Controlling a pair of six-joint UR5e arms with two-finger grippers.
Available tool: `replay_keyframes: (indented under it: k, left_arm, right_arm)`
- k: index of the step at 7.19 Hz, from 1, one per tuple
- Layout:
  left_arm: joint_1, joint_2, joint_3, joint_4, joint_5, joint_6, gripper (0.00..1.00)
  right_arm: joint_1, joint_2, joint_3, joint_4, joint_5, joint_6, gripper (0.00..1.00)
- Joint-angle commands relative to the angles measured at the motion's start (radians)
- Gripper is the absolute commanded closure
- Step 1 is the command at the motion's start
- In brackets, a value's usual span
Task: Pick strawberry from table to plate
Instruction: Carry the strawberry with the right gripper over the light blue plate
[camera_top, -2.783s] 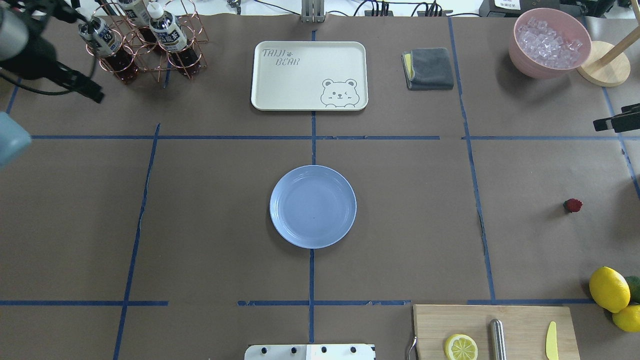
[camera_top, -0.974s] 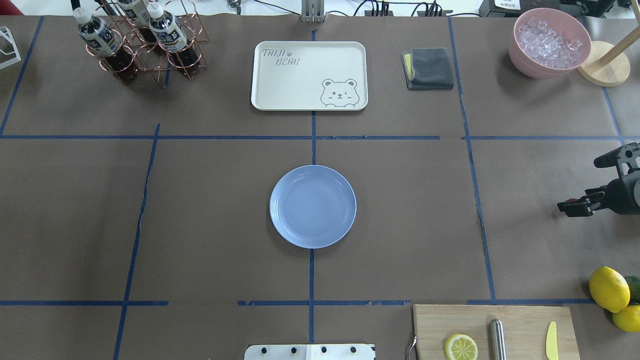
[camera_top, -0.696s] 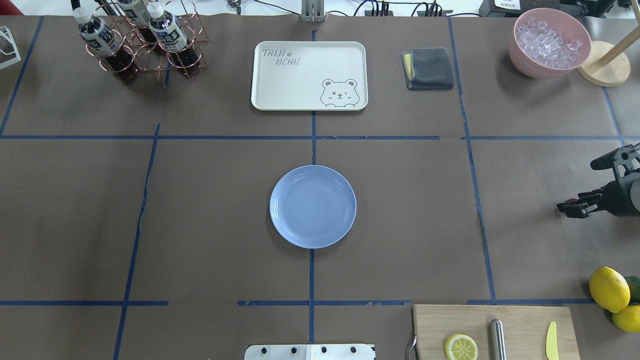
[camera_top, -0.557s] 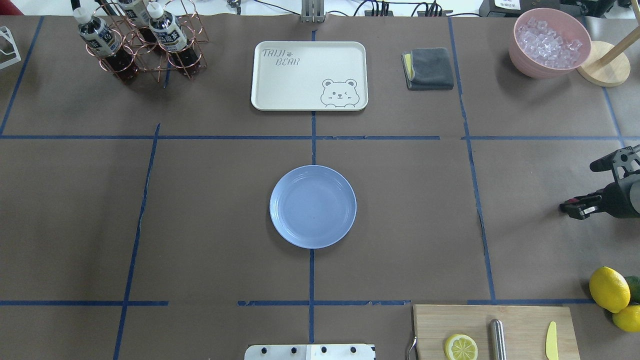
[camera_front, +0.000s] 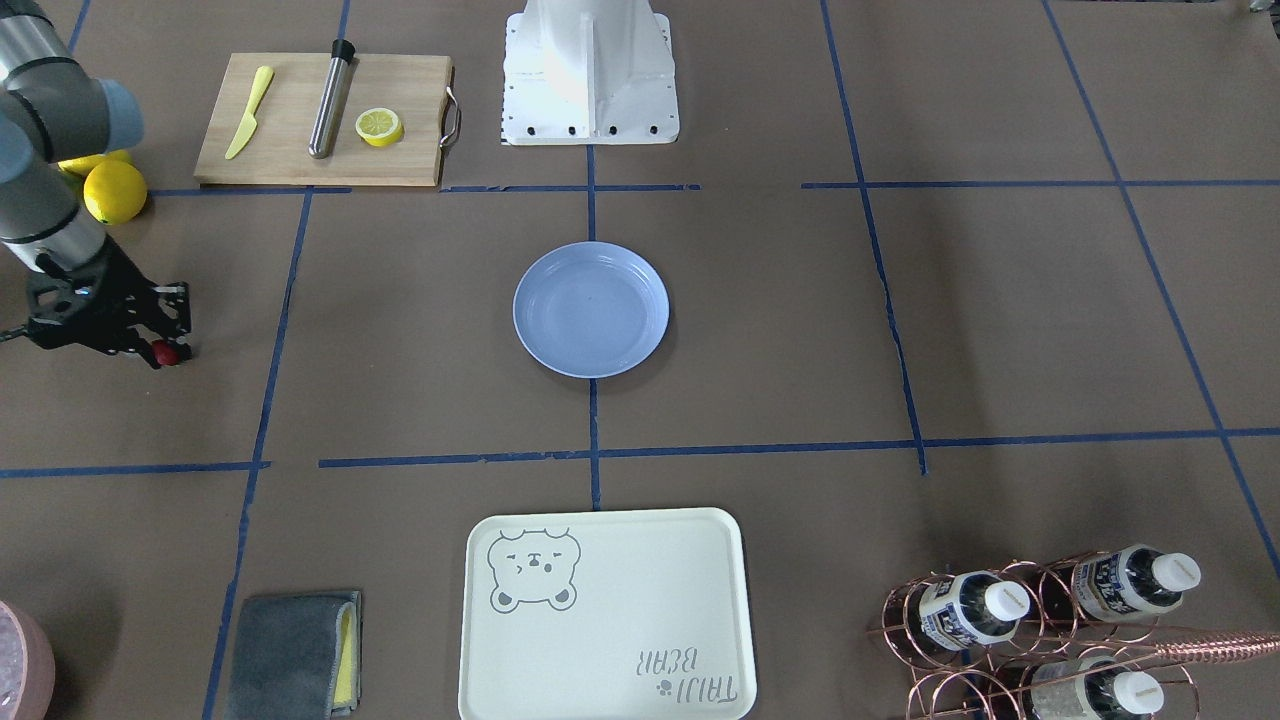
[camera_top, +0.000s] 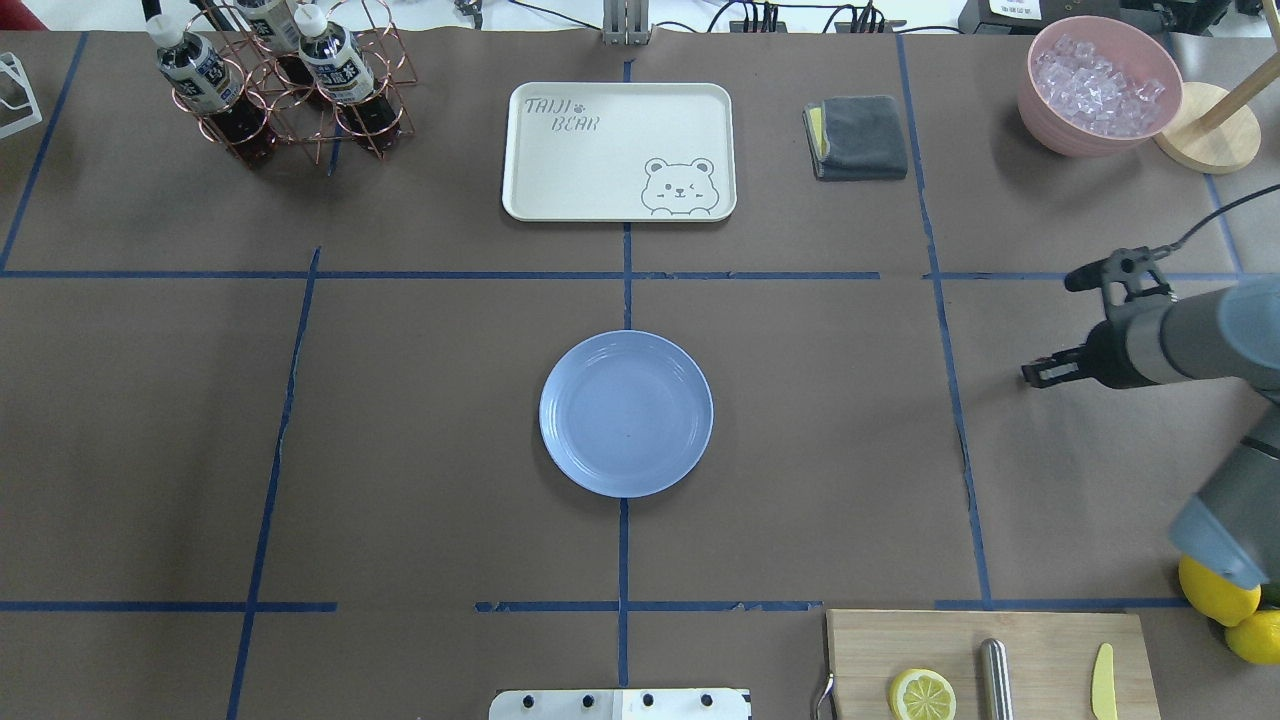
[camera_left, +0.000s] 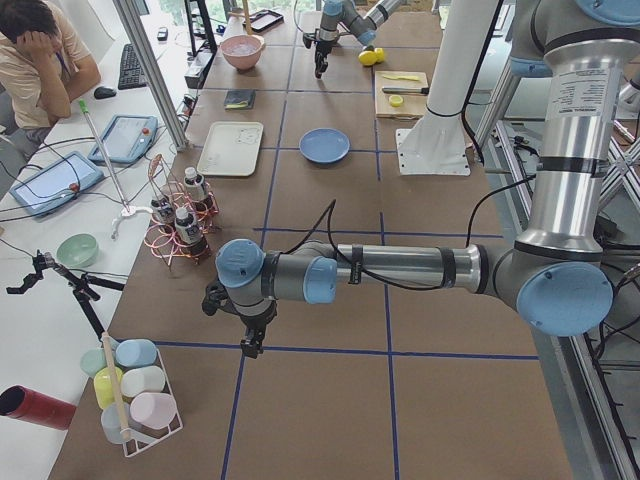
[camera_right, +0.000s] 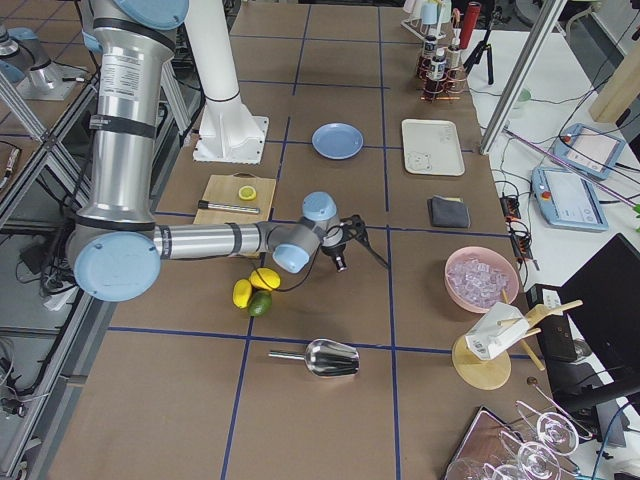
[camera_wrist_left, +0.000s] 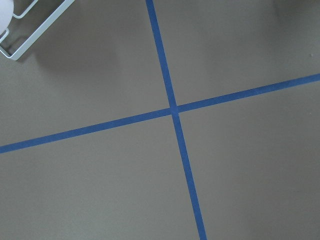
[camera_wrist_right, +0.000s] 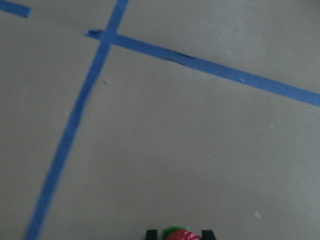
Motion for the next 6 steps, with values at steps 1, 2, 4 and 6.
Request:
replay_keyframes:
  k: [1,2,4,6]
  left_arm:
    - [0.000,-0.001,0.000,-0.001,-0.002,-0.003,0.00]
    - [0.000,-0.003,0.000,0.000,-0.002,-0.003,0.00]
    - [0.001,-0.006,0.000,-0.001,-0.002,-0.004,0.00]
    - [0.001,-0.006,-0.002,-0.001,-0.002,-0.004,0.00]
  right_arm:
    - [-0.118,0.346,0.010,-0.336,-0.091,0.194,1.00]
    - [-0.167,0.522,0.007,-0.530,-0.111,0.285,1.00]
    - [-0.282,0.687,-0.003,-0.594,-0.191,0.441,1.00]
    - [-0.378,0.718,-0.053,-0.590,-0.300,0.511,1.00]
